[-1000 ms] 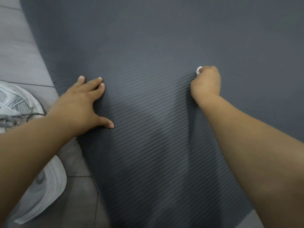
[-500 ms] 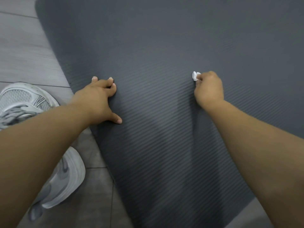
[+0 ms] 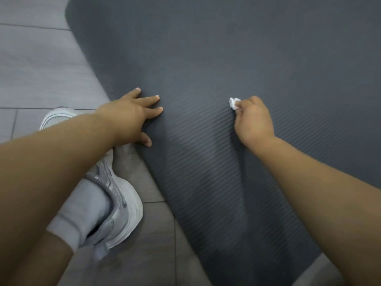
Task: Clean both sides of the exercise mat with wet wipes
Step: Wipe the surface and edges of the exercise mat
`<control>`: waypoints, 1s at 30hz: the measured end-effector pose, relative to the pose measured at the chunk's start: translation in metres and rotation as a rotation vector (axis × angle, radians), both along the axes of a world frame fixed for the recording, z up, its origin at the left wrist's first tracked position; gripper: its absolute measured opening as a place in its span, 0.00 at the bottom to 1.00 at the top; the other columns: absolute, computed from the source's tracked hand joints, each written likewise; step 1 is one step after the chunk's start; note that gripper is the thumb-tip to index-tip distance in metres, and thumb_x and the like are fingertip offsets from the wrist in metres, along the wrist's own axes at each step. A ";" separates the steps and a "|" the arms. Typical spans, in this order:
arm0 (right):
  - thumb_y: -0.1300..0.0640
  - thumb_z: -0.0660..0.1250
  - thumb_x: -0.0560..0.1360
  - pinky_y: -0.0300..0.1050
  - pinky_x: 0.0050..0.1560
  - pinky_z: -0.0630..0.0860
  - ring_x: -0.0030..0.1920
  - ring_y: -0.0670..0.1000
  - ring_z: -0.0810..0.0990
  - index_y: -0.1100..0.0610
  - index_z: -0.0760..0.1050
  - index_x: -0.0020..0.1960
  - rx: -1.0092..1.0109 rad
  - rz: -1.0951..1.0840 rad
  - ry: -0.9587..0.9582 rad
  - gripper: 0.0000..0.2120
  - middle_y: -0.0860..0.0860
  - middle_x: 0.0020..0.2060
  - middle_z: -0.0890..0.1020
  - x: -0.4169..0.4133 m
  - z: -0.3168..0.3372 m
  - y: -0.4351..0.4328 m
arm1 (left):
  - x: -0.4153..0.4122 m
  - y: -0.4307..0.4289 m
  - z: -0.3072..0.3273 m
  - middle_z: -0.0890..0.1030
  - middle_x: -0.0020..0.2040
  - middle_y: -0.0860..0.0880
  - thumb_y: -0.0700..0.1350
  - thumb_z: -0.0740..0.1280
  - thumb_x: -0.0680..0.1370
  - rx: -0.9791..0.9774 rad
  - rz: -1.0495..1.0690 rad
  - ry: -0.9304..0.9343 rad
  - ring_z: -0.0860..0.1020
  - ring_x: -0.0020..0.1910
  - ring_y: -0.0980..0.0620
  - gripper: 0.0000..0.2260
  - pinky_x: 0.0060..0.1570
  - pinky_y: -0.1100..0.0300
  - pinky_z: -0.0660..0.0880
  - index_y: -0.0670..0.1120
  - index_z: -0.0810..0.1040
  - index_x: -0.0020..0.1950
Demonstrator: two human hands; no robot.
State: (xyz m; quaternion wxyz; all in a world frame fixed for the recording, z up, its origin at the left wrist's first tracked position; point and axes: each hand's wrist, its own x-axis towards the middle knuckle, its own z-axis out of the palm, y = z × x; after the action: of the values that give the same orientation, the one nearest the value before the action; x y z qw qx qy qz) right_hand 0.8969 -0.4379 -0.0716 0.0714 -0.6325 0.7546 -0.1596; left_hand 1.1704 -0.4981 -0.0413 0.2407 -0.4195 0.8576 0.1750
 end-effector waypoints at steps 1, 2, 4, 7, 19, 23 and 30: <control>0.62 0.58 0.79 0.47 0.56 0.67 0.54 0.63 0.75 0.64 0.76 0.59 0.026 -0.092 -0.007 0.14 0.63 0.53 0.75 0.001 -0.002 0.000 | 0.003 0.000 0.000 0.45 0.78 0.56 0.62 0.70 0.69 -0.001 0.011 0.016 0.46 0.76 0.43 0.44 0.74 0.52 0.49 0.55 0.50 0.77; 0.62 0.58 0.79 0.47 0.55 0.66 0.54 0.62 0.75 0.64 0.76 0.59 0.029 -0.114 -0.012 0.14 0.63 0.53 0.75 0.013 -0.003 0.003 | 0.005 0.000 0.001 0.45 0.78 0.56 0.62 0.70 0.69 0.005 0.027 0.033 0.46 0.76 0.44 0.44 0.75 0.54 0.47 0.54 0.49 0.77; 0.63 0.60 0.76 0.48 0.51 0.68 0.49 0.62 0.77 0.64 0.78 0.56 -0.008 0.042 -0.073 0.12 0.63 0.47 0.77 0.053 -0.009 0.015 | 0.006 0.000 0.002 0.44 0.78 0.56 0.61 0.70 0.70 0.019 0.044 0.058 0.45 0.76 0.45 0.44 0.73 0.57 0.45 0.52 0.48 0.78; 0.67 0.66 0.69 0.47 0.42 0.74 0.41 0.60 0.79 0.64 0.80 0.53 -0.003 0.486 -0.157 0.13 0.60 0.42 0.79 0.113 -0.013 0.049 | 0.009 0.000 0.002 0.44 0.77 0.57 0.60 0.69 0.71 0.029 0.042 0.079 0.45 0.76 0.46 0.43 0.73 0.58 0.45 0.51 0.49 0.78; 0.63 0.61 0.73 0.50 0.48 0.71 0.42 0.63 0.79 0.65 0.80 0.49 -0.023 0.099 -0.040 0.11 0.63 0.41 0.79 0.070 -0.011 0.029 | 0.016 0.000 -0.007 0.43 0.77 0.59 0.53 0.66 0.76 0.059 0.074 0.097 0.42 0.76 0.46 0.33 0.74 0.54 0.49 0.54 0.53 0.77; 0.69 0.69 0.67 0.47 0.38 0.76 0.37 0.59 0.78 0.65 0.79 0.52 0.032 0.593 -0.148 0.13 0.58 0.40 0.79 0.128 -0.009 0.090 | 0.015 0.001 -0.007 0.43 0.77 0.58 0.52 0.66 0.77 0.058 0.085 0.082 0.42 0.76 0.46 0.33 0.74 0.52 0.50 0.53 0.53 0.77; 0.59 0.57 0.73 0.47 0.47 0.71 0.43 0.62 0.80 0.64 0.80 0.52 -0.020 0.167 0.031 0.16 0.62 0.42 0.79 0.023 0.001 0.053 | -0.009 0.024 0.006 0.52 0.78 0.53 0.56 0.65 0.76 0.051 0.121 0.168 0.48 0.76 0.47 0.29 0.74 0.57 0.48 0.53 0.60 0.75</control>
State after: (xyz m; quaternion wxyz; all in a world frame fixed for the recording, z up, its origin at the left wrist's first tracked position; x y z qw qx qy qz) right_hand 0.9198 -0.3851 -0.0707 0.0662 -0.6963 0.6986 -0.1509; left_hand 1.1616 -0.4740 -0.0349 0.1675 -0.4480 0.8431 0.2458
